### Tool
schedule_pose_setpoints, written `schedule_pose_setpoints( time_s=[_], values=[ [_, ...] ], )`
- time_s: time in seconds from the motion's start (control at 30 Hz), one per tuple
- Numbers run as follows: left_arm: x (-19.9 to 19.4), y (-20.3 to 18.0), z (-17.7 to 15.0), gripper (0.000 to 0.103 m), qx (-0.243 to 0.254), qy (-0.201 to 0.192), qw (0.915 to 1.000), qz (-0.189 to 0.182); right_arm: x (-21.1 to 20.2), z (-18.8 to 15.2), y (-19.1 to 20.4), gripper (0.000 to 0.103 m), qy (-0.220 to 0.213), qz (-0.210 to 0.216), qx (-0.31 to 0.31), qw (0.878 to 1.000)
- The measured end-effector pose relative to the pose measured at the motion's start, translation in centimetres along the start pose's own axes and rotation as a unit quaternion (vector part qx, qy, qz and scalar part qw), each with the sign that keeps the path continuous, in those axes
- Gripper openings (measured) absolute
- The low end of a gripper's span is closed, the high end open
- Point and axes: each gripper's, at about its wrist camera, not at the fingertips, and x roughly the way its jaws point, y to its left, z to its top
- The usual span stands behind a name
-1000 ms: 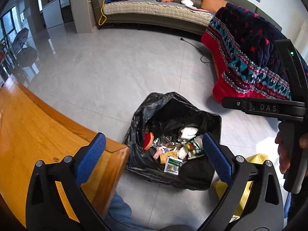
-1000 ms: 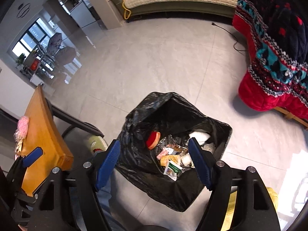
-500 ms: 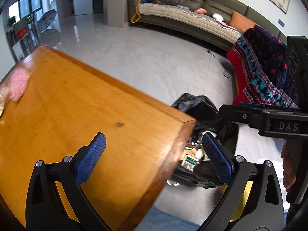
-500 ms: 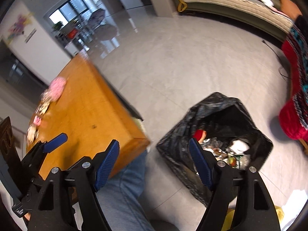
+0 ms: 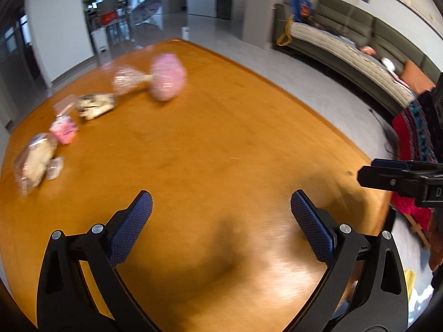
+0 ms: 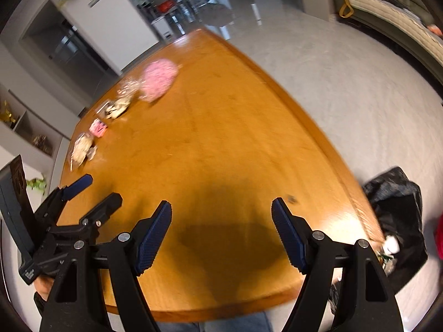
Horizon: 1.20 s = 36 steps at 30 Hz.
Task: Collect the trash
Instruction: 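Move both open grippers back over the table, then grasp the bagged bread with the left gripper while the right grasps the pink cube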
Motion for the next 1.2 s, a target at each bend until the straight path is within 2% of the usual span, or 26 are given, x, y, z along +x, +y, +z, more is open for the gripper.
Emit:
schedule_pose_setpoints(
  time_s=[0.23,0.47,0.63,0.73,0.87,0.97,1.2],
  values=[
    [-0.7,10.1,0.6,0.097,-0.048,0.005,0.996,0.076,3.8,1.5,5.5,0.075,0.034,0.023,-0.047,0.998],
    [-0.5,18.3,1.7,0.097,-0.09,0.012,0.9893,0.115,7.6,3.0,9.8,0.075,0.071,0.042,-0.075,0.994],
    [1.5,23.5,3.6,0.097,-0.094,0.045,0.9841,0.144,9.5,4.0,12.7,0.075,0.083,0.057,-0.099,0.99],
    [3.7,26.3,4.3,0.097,-0.108,0.072,0.9805,0.147,10.6,4.2,13.7,0.075,0.093,0.06,-0.109,0.988],
    [5.4,28.5,4.6,0.097,-0.111,0.09,0.9771,0.158,11.6,4.9,14.5,0.075,0.105,0.066,-0.11,0.986],
    [6.0,29.3,4.3,0.097,-0.113,0.097,0.9766,0.154,12.7,6.1,15.8,0.075,0.115,0.092,-0.108,0.983],
    [5.6,31.2,3.4,0.097,-0.138,0.099,0.9753,0.141,16.0,9.7,22.1,0.075,0.12,0.14,-0.139,0.973]
  ],
)
